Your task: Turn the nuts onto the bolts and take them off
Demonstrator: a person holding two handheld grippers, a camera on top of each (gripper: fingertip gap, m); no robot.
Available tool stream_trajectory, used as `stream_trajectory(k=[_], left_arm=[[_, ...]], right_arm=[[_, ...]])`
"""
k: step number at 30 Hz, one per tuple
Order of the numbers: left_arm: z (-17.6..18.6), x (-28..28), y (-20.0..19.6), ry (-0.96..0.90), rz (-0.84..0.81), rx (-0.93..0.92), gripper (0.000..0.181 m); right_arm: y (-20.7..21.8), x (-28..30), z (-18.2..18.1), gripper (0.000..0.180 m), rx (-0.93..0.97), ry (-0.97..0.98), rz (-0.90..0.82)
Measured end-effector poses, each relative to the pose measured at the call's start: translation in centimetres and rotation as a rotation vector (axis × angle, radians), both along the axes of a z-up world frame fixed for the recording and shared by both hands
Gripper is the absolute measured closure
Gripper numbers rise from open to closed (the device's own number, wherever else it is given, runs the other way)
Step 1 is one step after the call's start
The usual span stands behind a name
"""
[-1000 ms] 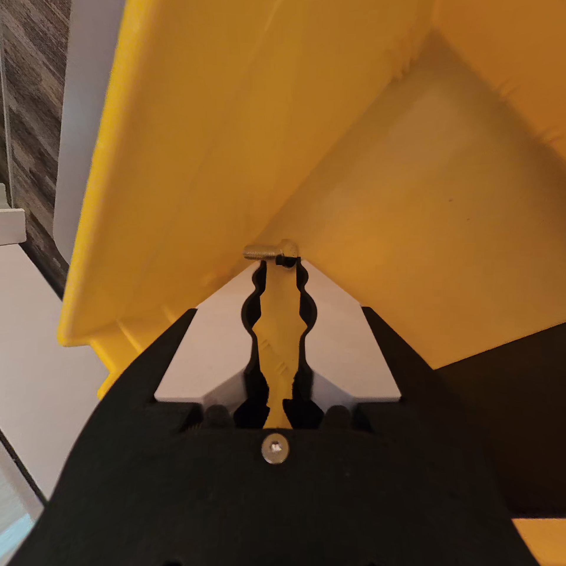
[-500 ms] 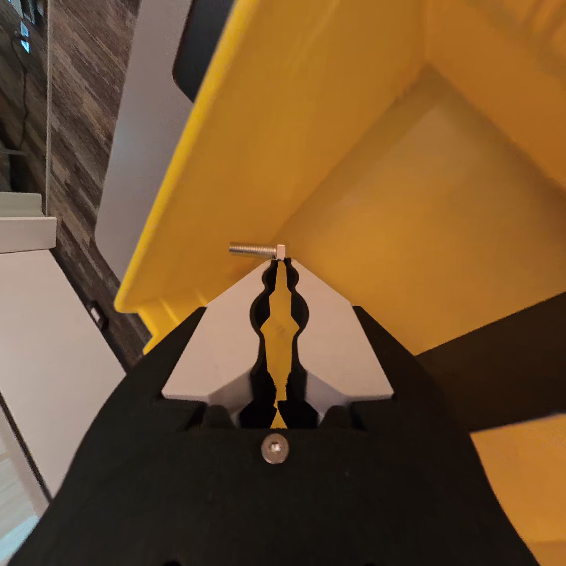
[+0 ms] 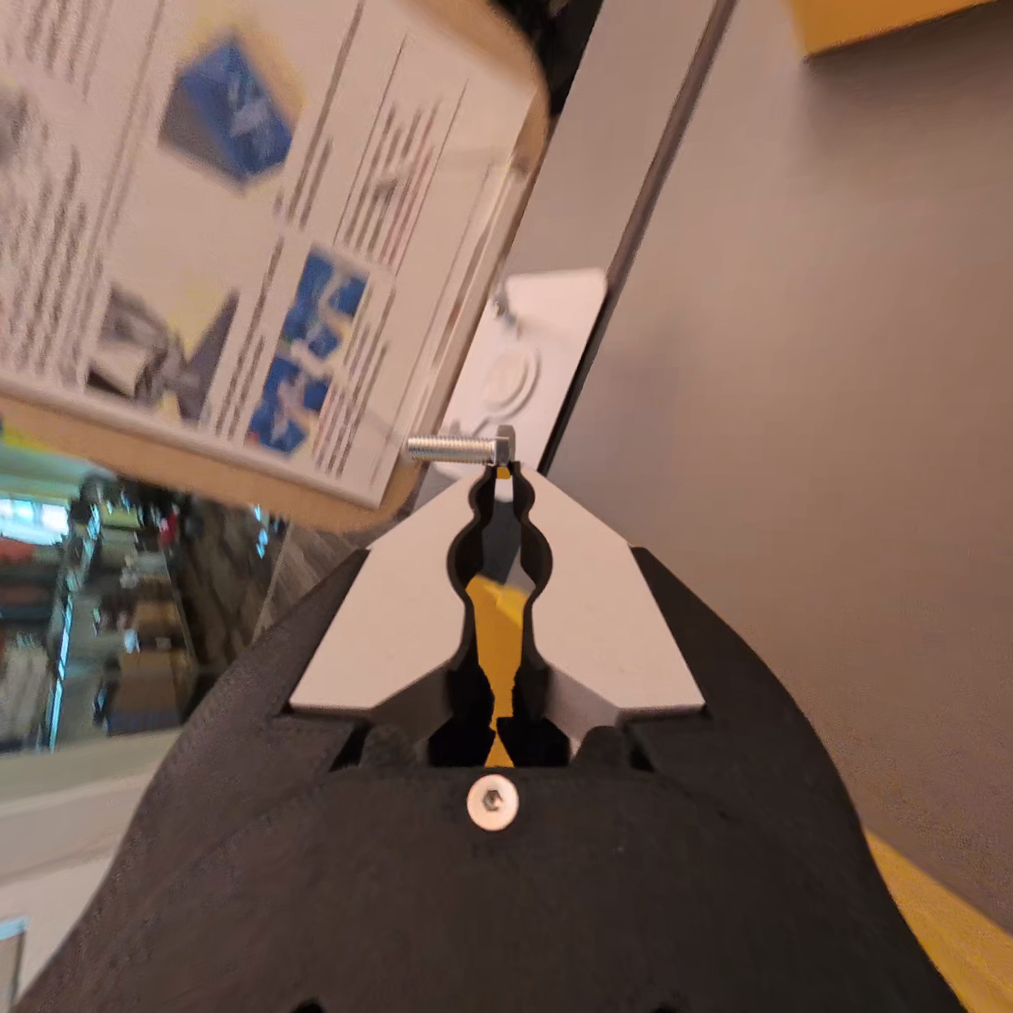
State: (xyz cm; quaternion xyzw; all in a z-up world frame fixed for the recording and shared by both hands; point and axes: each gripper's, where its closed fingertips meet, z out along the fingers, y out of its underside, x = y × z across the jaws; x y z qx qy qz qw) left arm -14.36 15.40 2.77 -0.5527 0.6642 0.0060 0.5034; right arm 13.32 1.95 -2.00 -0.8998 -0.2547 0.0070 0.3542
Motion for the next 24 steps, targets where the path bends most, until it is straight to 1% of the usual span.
stream_trajectory(k=[1, 3, 4, 5, 6, 8, 11, 14, 16, 20, 21, 22, 24], left_arm=[[0.1, 1.7, -1.6, 0.006, -0.05, 0.026, 0.176], [0.0, 4.5, -4.3, 0.03, -0.135, 0.097, 0.176], [0.0, 5.6, -5.3, 0.041, -0.157, 0.152, 0.176], [0.0, 6.5, -6.2, 0.047, -0.177, 0.206, 0.176], [0.0, 7.3, -7.1, 0.052, -0.204, 0.24, 0.176], [-0.6, 8.4, -8.9, 0.07, -0.256, 0.255, 0.176], [-1.3, 9.4, -10.7, 0.089, -0.314, 0.259, 0.176], [-1.9, 9.7, -11.5, 0.115, -0.346, 0.282, 0.176], [-2.2, 9.7, -11.7, 0.131, -0.35, 0.28, 0.176], [-2.5, 9.8, -12.1, 0.14, -0.371, 0.278, 0.177], [-2.5, 9.8, -12.2, 0.141, -0.373, 0.282, 0.176], [-2.5, 9.8, -12.2, 0.141, -0.376, 0.283, 0.176], [-2.5, 9.8, -12.3, 0.139, -0.378, 0.274, 0.177]], right_arm=[[1.2, -2.5, 2.3, 0.153, 0.099, 0.114, 0.043], [2.4, -7.9, 6.8, 0.147, 0.249, 0.412, 0.158], [2.4, -10.2, 8.3, 0.144, 0.271, 0.56, 0.212], [2.3, -12.0, 8.7, 0.142, 0.241, 0.672, 0.252], [2.2, -13.3, 8.1, 0.138, 0.173, 0.73, 0.275], [2.5, -14.9, 6.6, 0.13, 0.06, 0.769, 0.289], [3.0, -16.7, 7.0, 0.133, 0.051, 0.896, 0.317], [3.4, -17.3, 6.8, 0.142, 0.008, 0.982, 0.302], [3.6, -17.3, 5.9, 0.143, -0.028, 0.984, 0.289], [3.4, -17.6, 5.1, 0.154, -0.075, 0.984, 0.312], [3.3, -17.6, 4.9, 0.159, -0.079, 0.974, 0.316], [3.1, -17.8, 4.8, 0.17, -0.086, 0.967, 0.335], [2.9, -17.9, 5.0, 0.172, -0.079, 0.964, 0.351]])
